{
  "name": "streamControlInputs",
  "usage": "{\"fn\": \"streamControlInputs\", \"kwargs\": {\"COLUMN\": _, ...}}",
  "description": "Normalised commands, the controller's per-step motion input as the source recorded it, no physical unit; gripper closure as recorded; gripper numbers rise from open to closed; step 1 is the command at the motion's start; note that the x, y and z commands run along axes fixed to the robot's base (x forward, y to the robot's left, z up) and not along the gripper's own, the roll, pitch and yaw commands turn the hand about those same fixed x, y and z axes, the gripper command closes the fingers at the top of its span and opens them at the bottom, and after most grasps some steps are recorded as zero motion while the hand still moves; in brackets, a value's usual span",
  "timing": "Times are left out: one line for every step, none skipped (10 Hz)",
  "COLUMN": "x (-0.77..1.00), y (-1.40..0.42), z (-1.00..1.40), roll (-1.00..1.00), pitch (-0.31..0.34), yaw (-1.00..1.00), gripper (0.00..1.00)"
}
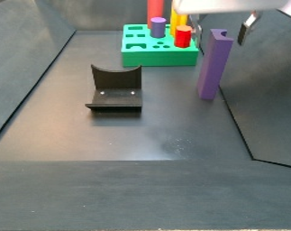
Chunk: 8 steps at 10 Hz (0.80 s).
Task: Pick up the arch object. Move up. Move to above the board. Insert the arch object.
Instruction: Pick up the arch object.
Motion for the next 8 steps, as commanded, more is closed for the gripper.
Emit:
{"fn": "streamControlInputs", "kwargs": {"x": 0.12, "y": -0.07, "z": -0.35, "roll": 0.08, "pitch": 0.059, "yaw": -0.17, "gripper": 0.00}}
{"fn": "streamControlInputs", "kwargs": {"x": 0.00, "y": 0.00, "z": -0.15, "roll": 0.09, "pitch": 0.034, "yaw": 0.00, "gripper": 0.00}}
{"fn": "streamControlInputs", "kwargs": {"x": 0.00, "y": 0.00, "z": 0.00, "roll": 0.00, "pitch": 0.000, "yaw": 0.00, "gripper": 0.00}}
{"fn": "streamControlInputs", "kwargs": {"x": 0.00, "y": 0.00, "z": 0.00, "roll": 0.00, "pitch": 0.000, "yaw": 0.00, "gripper": 1.00}}
{"fn": "streamControlInputs", "kwargs": {"x": 0.00, "y": 0.00, "z": 0.00, "roll": 0.00, "pitch": 0.000, "yaw": 0.00, "gripper": 1.00}}
{"fn": "streamControlInputs", "kwargs": {"x": 0.00, "y": 0.00, "z": 0.00, "roll": 0.00, "pitch": 0.000, "yaw": 0.00, "gripper": 1.00}}
{"fn": "streamControlInputs", "kwargs": {"x": 0.00, "y": 0.00, "z": 0.00, "roll": 0.00, "pitch": 0.000, "yaw": 0.00, "gripper": 1.00}}
{"fn": "streamControlInputs", "kwargs": {"x": 0.00, "y": 0.00, "z": 0.00, "roll": 0.00, "pitch": 0.000, "yaw": 0.00, "gripper": 1.00}}
